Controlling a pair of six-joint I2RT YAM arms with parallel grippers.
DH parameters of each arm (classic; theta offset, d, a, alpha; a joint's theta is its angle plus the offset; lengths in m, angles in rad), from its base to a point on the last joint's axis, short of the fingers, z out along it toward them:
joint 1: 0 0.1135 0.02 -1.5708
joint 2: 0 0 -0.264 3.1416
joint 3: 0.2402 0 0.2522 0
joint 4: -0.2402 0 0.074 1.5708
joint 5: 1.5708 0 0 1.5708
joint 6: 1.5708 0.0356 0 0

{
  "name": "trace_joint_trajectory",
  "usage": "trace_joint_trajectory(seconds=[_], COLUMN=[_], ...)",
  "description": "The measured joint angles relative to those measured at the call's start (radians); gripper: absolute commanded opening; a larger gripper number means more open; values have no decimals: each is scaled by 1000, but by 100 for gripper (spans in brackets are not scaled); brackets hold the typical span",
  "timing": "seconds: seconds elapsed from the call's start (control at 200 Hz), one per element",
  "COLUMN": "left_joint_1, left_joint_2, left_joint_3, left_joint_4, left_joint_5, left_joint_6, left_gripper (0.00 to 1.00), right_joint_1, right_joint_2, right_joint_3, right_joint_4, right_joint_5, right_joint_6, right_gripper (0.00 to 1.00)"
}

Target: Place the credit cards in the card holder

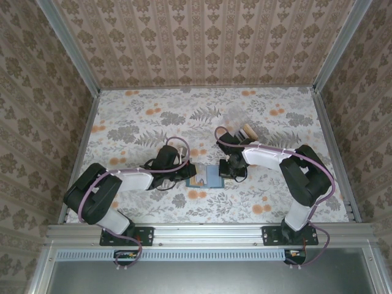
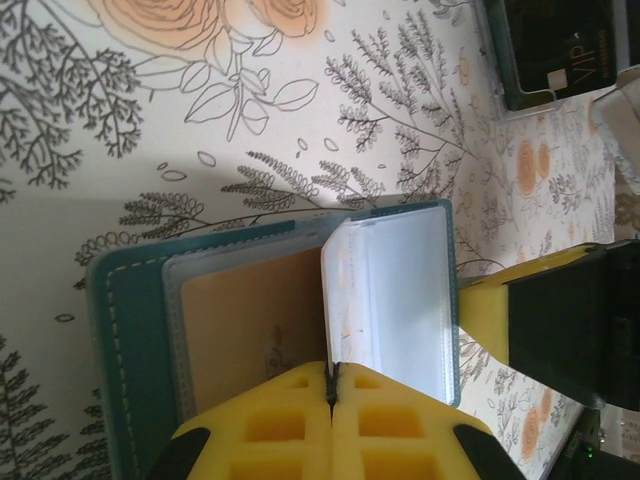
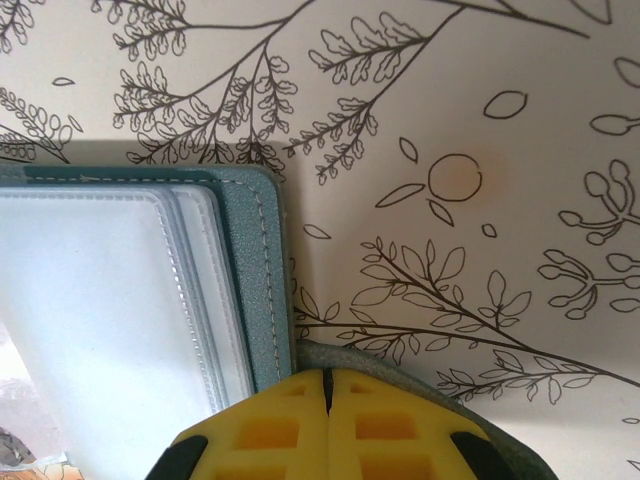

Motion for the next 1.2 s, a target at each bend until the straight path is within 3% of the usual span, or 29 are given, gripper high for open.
trace_joint_trajectory(seconds=[0.795, 1.2], left_joint_1=[-29, -47], left_joint_2=[73, 108], left_joint_3=[46, 91], left_joint_4=[9, -29], left_joint_5=[40, 29], left_joint_6=[21, 21], left_gripper=[0, 14], right_joint_1=[-2, -7], right_joint_2=[17, 17], right_joint_3=[16, 16], right_joint_4=[-13, -11], right_joint_5=[-14, -31], right_joint_6=[0, 10], right_gripper=[5, 5])
